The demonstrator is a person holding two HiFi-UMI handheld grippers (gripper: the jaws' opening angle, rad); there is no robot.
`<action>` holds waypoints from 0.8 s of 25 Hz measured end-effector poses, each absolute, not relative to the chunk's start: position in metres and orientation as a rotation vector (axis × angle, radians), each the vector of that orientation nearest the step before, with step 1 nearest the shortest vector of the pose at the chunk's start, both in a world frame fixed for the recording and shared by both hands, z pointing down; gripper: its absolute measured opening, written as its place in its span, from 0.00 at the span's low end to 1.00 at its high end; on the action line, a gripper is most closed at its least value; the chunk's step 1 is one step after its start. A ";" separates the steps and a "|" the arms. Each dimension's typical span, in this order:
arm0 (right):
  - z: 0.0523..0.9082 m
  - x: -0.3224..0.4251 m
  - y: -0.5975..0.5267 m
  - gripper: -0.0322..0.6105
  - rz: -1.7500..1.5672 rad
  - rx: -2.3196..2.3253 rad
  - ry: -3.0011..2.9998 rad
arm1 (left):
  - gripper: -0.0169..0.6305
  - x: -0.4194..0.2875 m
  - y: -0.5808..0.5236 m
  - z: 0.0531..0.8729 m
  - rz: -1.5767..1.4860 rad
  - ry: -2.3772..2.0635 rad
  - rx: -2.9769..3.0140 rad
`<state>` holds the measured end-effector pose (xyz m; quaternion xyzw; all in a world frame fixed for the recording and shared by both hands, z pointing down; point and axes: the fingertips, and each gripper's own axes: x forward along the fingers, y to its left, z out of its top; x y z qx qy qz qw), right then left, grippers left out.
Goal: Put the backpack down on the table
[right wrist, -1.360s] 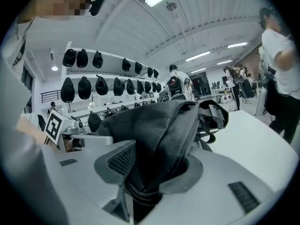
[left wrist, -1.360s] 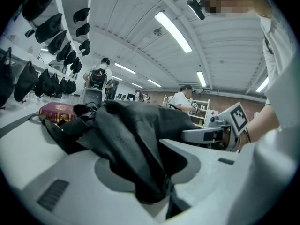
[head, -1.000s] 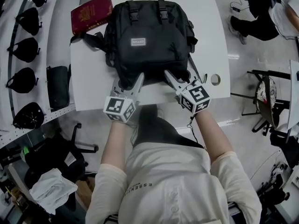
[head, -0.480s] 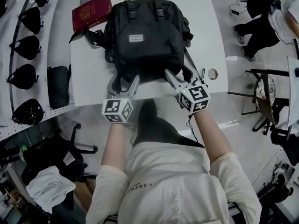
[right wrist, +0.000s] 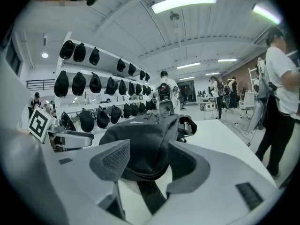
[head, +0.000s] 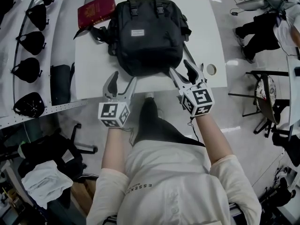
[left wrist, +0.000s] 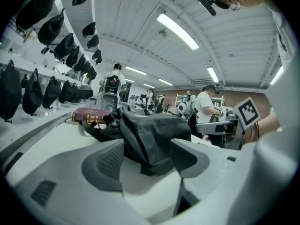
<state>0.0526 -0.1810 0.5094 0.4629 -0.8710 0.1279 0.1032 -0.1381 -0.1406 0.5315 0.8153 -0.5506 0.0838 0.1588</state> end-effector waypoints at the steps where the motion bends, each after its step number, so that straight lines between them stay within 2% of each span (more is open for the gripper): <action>1: 0.503 0.051 -0.177 0.44 0.368 1.360 -2.583 | 0.48 -0.135 -0.138 0.524 0.235 -1.570 2.352; 4: 0.485 0.045 -0.166 0.44 0.333 1.326 -2.627 | 0.48 -0.122 -0.129 0.500 0.220 -1.539 2.435; 7: 0.465 0.037 -0.152 0.42 0.285 1.272 -2.679 | 0.42 -0.107 -0.119 0.477 0.240 -1.502 2.523; 15: 0.406 0.030 -0.127 0.13 0.176 1.243 -2.783 | 0.14 -0.098 -0.095 0.416 0.259 -1.578 2.652; 20: 0.373 0.030 -0.119 0.07 0.084 1.231 -2.835 | 0.03 -0.097 -0.089 0.386 0.201 -1.566 2.672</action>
